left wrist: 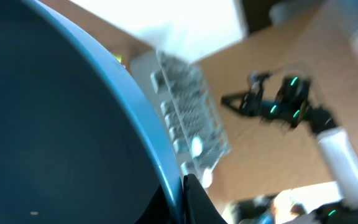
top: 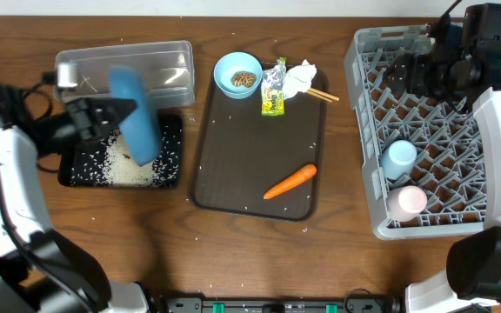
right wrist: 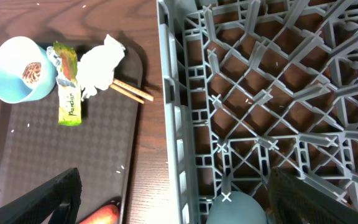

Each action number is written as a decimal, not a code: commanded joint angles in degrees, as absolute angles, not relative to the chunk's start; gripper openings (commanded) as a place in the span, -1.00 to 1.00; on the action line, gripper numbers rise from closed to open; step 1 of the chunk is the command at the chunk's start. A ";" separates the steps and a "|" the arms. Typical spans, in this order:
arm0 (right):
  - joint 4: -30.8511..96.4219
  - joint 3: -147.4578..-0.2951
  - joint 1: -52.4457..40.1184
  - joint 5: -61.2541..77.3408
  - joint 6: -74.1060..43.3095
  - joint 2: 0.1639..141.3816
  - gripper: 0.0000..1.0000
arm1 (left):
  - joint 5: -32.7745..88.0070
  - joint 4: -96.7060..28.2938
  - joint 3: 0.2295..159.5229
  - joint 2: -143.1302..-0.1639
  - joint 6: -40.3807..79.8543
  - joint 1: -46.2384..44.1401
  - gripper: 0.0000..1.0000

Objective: Sort waste into correct bins and load items into the dishwasher rack
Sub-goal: 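Carry the blue plate left and tip rice onto the black tray, then bring the blue plate back over the dark tray with left gripper, then swing the blue plate back over the black tray and tip it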

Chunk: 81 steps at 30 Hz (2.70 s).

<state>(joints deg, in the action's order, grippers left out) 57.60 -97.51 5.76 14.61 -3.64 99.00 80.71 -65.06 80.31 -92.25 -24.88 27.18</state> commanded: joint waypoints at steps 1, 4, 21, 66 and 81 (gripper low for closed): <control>57.63 -98.43 5.93 14.87 -2.94 99.39 0.76 | 68.38 -62.76 84.16 -85.30 -20.43 19.99 -0.87; 57.65 -98.43 5.93 14.87 -2.96 99.39 0.76 | 53.54 -58.65 84.14 -81.71 -14.11 10.41 -0.88; 58.11 -98.43 5.93 14.83 -2.92 99.39 0.76 | 17.67 -49.45 83.66 -97.67 -5.61 -30.72 -0.88; 59.13 -98.43 5.93 14.63 -2.46 99.39 0.78 | -38.52 -43.03 83.68 -97.93 21.30 -41.54 -0.88; 59.11 -98.43 5.93 14.15 -2.48 99.39 0.78 | 37.23 -37.63 83.66 -69.45 15.03 9.02 -0.88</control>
<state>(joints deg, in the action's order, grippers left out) 59.05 -97.51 5.76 14.50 -3.22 99.00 4.51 -38.92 83.09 -69.49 18.17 -1.39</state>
